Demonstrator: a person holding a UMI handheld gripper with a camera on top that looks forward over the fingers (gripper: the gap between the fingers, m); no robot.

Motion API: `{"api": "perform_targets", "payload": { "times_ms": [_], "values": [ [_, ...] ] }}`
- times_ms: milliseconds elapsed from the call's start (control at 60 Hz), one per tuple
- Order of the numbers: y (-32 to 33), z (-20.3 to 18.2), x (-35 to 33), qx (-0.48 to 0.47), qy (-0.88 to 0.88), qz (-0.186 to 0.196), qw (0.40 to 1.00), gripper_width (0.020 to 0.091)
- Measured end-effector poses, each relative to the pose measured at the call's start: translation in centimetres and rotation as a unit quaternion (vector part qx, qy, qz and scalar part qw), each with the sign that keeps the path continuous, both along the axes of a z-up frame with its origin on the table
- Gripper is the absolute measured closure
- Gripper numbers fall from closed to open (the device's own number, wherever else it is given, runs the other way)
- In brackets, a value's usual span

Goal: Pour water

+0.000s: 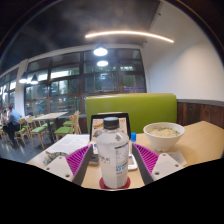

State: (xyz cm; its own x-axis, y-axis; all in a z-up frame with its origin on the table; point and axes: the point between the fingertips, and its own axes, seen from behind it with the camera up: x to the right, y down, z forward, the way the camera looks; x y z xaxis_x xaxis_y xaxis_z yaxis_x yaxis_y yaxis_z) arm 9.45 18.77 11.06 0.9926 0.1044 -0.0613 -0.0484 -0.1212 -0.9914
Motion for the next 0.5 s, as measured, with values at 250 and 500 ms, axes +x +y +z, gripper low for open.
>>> {"api": "perform_targets", "payload": {
  "times_ms": [250, 500],
  "values": [
    [-12.2, 4.3, -0.2, 0.003, -0.014, -0.013, 1.0, 0.0272],
    [-26.8, 5.2, -2.7, -0.002, -0.009, 0.008, 1.0, 0.0276]
  ]
}}
